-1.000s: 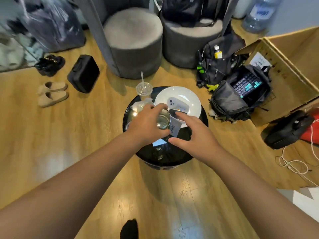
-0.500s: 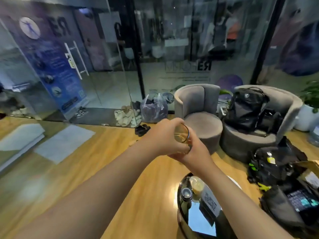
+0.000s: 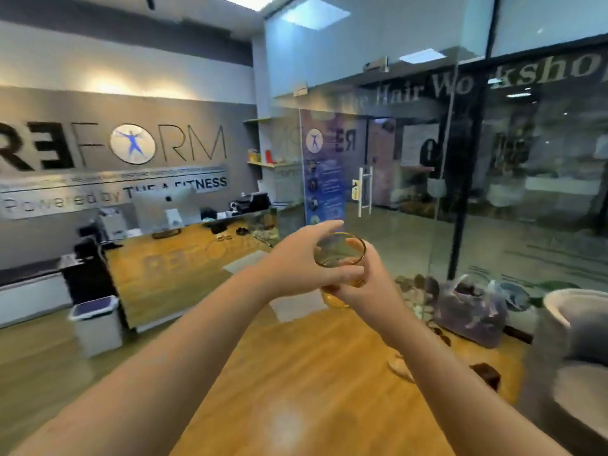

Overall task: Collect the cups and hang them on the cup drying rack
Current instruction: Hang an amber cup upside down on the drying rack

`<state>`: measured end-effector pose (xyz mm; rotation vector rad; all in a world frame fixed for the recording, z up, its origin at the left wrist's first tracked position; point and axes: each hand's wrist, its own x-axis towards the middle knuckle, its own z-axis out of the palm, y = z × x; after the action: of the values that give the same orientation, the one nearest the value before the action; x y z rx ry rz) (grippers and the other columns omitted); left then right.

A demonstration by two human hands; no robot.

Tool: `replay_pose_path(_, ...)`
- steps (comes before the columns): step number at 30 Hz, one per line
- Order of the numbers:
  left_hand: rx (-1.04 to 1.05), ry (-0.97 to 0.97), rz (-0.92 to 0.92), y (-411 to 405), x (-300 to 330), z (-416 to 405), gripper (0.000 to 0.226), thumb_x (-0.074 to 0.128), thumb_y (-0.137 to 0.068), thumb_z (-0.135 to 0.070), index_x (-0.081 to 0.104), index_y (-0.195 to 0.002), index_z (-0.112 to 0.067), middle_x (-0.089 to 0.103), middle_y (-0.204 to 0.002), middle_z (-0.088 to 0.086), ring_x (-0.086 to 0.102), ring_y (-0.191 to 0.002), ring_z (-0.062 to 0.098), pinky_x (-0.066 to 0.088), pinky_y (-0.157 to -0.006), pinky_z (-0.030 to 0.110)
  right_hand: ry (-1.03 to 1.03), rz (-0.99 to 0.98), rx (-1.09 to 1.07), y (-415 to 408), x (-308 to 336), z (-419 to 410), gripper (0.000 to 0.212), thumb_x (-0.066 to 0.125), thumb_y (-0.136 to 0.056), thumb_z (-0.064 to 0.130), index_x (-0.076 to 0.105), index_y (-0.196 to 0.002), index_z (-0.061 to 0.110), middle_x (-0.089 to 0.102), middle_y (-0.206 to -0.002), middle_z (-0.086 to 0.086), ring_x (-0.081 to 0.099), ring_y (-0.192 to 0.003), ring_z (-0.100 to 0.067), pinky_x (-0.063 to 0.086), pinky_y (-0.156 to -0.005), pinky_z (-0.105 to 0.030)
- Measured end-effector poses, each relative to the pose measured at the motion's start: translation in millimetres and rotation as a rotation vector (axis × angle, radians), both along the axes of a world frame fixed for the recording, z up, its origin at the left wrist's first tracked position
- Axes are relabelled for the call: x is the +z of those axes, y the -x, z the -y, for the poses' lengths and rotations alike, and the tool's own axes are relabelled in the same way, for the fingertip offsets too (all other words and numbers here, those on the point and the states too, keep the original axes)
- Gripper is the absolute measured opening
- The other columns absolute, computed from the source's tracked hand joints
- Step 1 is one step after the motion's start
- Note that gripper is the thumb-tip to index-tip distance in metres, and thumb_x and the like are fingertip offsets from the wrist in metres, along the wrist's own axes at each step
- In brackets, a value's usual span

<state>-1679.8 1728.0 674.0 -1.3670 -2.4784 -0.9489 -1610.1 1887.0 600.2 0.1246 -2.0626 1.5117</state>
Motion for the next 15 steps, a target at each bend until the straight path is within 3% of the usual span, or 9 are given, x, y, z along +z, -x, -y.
replay_pose_path(4, 0.295, -0.093, 0.056, 12.7, 6.3, 196.0, 0.082, 0.049, -0.075, -0.088, 0.042, -0.146, -0.047, 0.051, -0.139, -0.021, 0.055, -0.119, 0.003, 0.048, -0.093, 0.028, 0.067, 0.048, 0.195, 44.2, 10.3, 134.3, 0.063, 0.094, -0.073, 0.046, 0.053, -0.120, 0.054, 0.073, -0.117, 0.014, 0.069, -0.104, -0.003, 0.058, -0.083, -0.029)
replay_pose_path(10, 0.767, -0.170, 0.031, -38.0, 6.9, 454.0, 0.045, 0.048, -0.101, -0.051, 0.056, -0.140, -0.030, 0.065, -0.125, -0.011, 0.061, -0.106, 0.003, 0.051, -0.086, 0.023, 0.050, 0.100, 0.502, 76.8, 15.8, 354.0, 0.081, 0.093, -0.066, 0.058, 0.050, -0.133, 0.046, 0.069, -0.126, 0.005, 0.065, -0.117, -0.018, 0.058, -0.096, -0.047)
replay_pose_path(13, 0.969, -0.197, 0.012, -84.4, 6.4, 554.5, 0.042, 0.048, -0.103, -0.047, 0.056, -0.139, -0.029, 0.064, -0.125, -0.011, 0.061, -0.107, 0.005, 0.050, -0.086, 0.022, 0.037, 0.114, 0.684, 76.3, 15.7, 465.2, 0.064, 0.093, -0.067, 0.055, 0.051, -0.114, 0.060, 0.069, -0.119, 0.010, 0.066, -0.111, -0.015, 0.058, -0.091, -0.043)
replay_pose_path(15, 1.101, -0.222, -0.013, -117.8, 5.0, 614.0, 0.040, 0.049, -0.103, -0.045, 0.058, -0.139, -0.029, 0.065, -0.122, -0.010, 0.061, -0.107, 0.005, 0.051, -0.090, 0.026, 0.028, 0.120, 0.801, 72.4, 15.0, 534.9, 0.063, 0.093, -0.066, 0.056, 0.053, -0.114, 0.060, 0.071, -0.116, 0.012, 0.068, -0.109, -0.012, 0.058, -0.085, -0.037)
